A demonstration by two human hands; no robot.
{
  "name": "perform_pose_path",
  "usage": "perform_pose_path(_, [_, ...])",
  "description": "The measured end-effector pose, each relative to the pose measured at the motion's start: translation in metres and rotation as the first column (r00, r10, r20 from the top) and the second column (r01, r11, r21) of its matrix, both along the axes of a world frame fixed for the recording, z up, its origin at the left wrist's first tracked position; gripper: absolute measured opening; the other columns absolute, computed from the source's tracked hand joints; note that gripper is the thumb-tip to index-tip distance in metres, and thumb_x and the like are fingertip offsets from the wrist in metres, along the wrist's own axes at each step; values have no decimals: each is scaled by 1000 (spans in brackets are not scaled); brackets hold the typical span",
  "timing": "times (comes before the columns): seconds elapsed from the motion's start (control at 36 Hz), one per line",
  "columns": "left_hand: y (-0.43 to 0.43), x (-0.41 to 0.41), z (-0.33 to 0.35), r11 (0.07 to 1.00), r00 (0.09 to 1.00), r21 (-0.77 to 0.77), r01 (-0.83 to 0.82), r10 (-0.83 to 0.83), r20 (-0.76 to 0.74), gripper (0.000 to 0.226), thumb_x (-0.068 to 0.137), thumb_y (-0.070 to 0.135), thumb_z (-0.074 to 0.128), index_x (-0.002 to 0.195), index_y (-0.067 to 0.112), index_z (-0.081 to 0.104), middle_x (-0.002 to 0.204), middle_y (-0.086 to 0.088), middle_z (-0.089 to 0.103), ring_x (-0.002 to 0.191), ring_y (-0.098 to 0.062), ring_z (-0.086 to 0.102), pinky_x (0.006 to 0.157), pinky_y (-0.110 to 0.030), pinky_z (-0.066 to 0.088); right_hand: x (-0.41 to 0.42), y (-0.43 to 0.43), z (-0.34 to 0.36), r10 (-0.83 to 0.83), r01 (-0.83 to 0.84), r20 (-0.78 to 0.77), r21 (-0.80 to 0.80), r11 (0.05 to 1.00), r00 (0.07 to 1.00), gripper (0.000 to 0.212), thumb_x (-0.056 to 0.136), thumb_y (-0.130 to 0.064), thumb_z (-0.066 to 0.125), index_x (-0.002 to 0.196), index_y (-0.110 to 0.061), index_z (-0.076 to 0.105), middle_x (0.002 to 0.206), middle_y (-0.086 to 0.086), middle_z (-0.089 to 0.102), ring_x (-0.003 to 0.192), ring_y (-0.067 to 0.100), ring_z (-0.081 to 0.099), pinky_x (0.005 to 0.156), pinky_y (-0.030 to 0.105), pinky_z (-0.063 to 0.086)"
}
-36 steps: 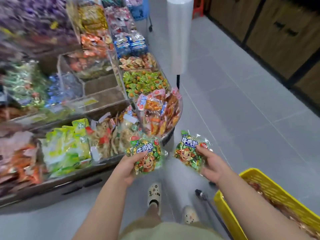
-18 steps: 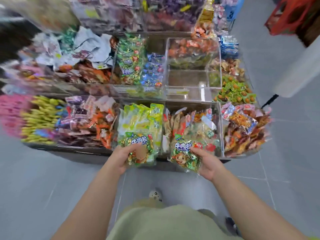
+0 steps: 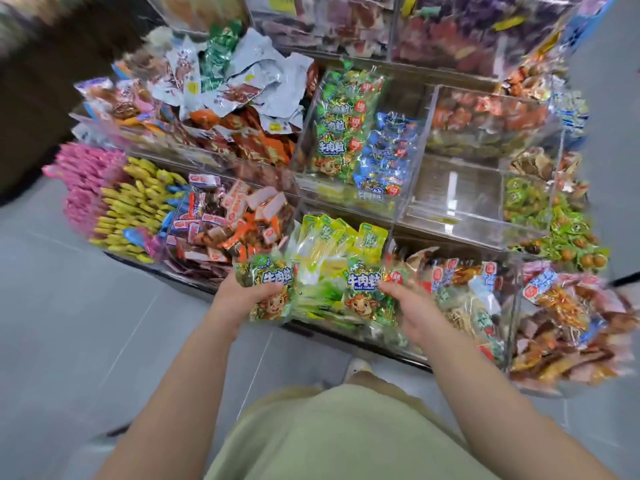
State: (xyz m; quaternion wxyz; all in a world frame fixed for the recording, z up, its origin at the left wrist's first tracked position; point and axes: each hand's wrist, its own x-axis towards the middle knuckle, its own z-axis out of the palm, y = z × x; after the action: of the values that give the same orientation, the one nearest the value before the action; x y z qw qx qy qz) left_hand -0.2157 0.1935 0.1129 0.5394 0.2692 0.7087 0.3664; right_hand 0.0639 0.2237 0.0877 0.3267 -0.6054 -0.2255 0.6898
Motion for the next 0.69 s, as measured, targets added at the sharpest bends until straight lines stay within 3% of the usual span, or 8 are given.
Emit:
perform_pose_path(0.22, [48,1,17,989,990,73,-129,132,-48,49,59,22,90,94,32,57,100,6,68,98,-19,64,92,-38,47,-7,78,14,52,-57,55,102,993,997,79,72,-24,78,140,-12,39,141,6,46,125,20,43,105,40,28])
perform_pose_path(0.33, [76,0,34,991,995,84,-102,104,-13,77,45,40,90,114,28,57,114,0,67,108,-26,61,98,-56,45,-11,113,29,82,-87,38,129,988,996,51,74,-23,76,119,-18,54,124,-3,56,105,13,51,98,37,31])
perform_pose_path(0.39, [90,-1,43,991,995,80,-104,104,2,105,34,49,90,129,24,50,128,-3,60,117,-30,57,97,-59,45,-16,129,37,89,-90,14,146,985,996,33,75,-22,75,102,-24,56,115,-6,58,105,12,50,100,37,29])
perform_pose_path(0.47, [113,-8,54,995,998,70,-66,67,-8,121,39,52,90,143,24,35,141,-2,46,127,-32,46,98,-60,44,-25,152,44,36,-42,40,172,984,999,48,73,-19,76,117,-13,57,125,2,59,116,19,53,108,41,33])
perform_pose_path(0.53, [131,-15,60,994,998,91,-66,66,1,125,34,53,91,142,22,37,140,-1,48,127,-30,48,101,-59,42,-33,167,51,8,-22,74,197,980,997,52,73,-19,78,120,-13,56,118,1,64,105,15,58,100,38,40])
perform_pose_path(0.61, [158,-28,63,988,999,152,-28,23,33,98,47,42,92,131,24,44,118,20,53,113,-12,50,103,-45,38,-46,192,59,-16,-11,117,232,973,993,36,71,-26,80,102,-24,63,105,-6,67,96,10,60,92,36,43])
perform_pose_path(0.64, [166,-34,64,985,1000,170,-2,-1,16,76,54,37,91,115,32,46,102,27,54,99,-6,52,95,-36,38,-51,200,61,-26,-10,140,246,969,990,32,70,-29,81,97,-27,63,103,-6,69,96,11,62,92,36,45])
perform_pose_path(0.69, [180,-45,70,981,996,176,80,-74,-43,61,54,40,90,100,38,50,88,31,57,85,3,54,86,-30,42,-62,215,63,-52,-2,189,275,962,981,39,68,-36,81,102,-27,63,108,-6,68,102,14,61,95,40,45])
